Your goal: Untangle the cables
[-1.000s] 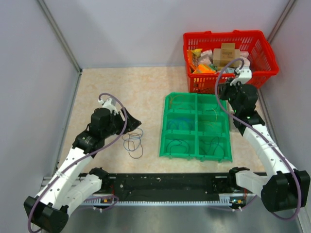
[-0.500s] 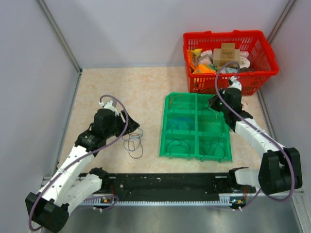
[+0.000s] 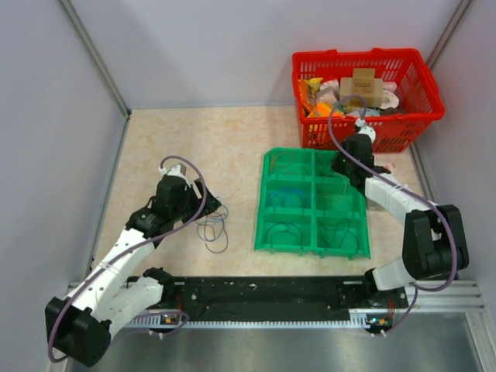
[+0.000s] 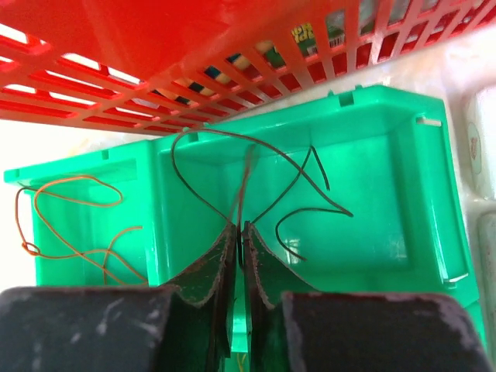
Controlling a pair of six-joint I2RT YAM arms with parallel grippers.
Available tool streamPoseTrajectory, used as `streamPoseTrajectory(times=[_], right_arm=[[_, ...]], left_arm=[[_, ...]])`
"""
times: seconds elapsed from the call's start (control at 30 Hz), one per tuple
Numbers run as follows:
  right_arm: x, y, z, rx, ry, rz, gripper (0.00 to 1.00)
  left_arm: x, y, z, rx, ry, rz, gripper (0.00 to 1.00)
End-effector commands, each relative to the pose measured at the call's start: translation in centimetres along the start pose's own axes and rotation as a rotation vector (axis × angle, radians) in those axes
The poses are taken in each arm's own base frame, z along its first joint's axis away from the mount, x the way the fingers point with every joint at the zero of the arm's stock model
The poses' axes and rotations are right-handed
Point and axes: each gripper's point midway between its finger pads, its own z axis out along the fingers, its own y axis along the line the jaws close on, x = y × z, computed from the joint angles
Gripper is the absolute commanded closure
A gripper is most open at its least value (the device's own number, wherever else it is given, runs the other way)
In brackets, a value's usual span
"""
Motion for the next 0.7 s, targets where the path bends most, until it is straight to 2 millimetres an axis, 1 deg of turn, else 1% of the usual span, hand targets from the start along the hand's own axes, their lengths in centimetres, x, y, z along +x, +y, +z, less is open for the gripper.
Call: streamPoseTrajectory(times=[0.0,0.03,0.1,0.17,0.2,0.23,0.3,0.4,0.47,0.5,0.53,0.57,0.6,0.67], right_arm=[[-2.6,1.8,-0.3,-0.005,-0.044,-0.091,0.88],[-2.3,1.9,-0.6,-0.004,-0.027,-0.108,0.81],[-2.4,2.4,-1.4,0.012,-0.03,-0.137,0.69],[-2.3,2.6,-2.5,0.023,-0.026,-0.162,0.58],[-2.4,2.6,-3.1,0.023,-0.021,-0.168,0.46],[-2.5,2.5,-3.6,0.028,-0.016,-0.178,0.4],[-3.3,2.5,-4.9,0.035,-0.035,-0.21,0.36],[-5.0,2.7,-7.1,0.058,-0.092,-0.261,0.34],[-6.2,3.5,-8.5,0.057,-0.131,-0.291,0.3],[-6.3,4.7,-9.2,0.037,-0.143,-0.31,0.3],[-6.6,6.5,-10.1,-0.007,-0.162,-0.332,0.29],[-6.3,8.7,-10.8,-0.072,-0.168,-0.36,0.29],[-5.4,11.5,-11.4,-0.16,-0.163,-0.398,0.28],[-2.2,17.3,-12.8,-0.374,-0.117,-0.441,0.28]], left_arm=[[-0.1,2.0,1.1,-0.11,-0.011,-0.032,0.25],[0.0,2.3,1.3,-0.13,-0.005,-0.04,0.25],[0.1,2.9,1.8,-0.165,0.007,-0.047,0.25],[0.0,3.6,2.2,-0.204,0.013,-0.057,0.25],[0.0,3.9,2.3,-0.221,0.014,-0.065,0.25],[0.0,4.2,2.4,-0.237,0.016,-0.069,0.25],[-0.2,4.6,2.5,-0.256,0.015,-0.078,0.25],[-0.4,5.8,2.2,-0.292,-0.011,-0.109,0.25],[-0.4,6.5,1.9,-0.298,-0.033,-0.153,0.26],[-0.5,7.0,1.8,-0.294,-0.049,-0.181,0.27],[-0.4,7.2,1.8,-0.284,-0.059,-0.202,0.28],[-0.4,7.4,1.8,-0.273,-0.069,-0.215,0.28],[-0.3,7.4,1.9,-0.255,-0.074,-0.224,0.28],[0.3,7.6,2.1,-0.244,-0.061,-0.24,0.29]])
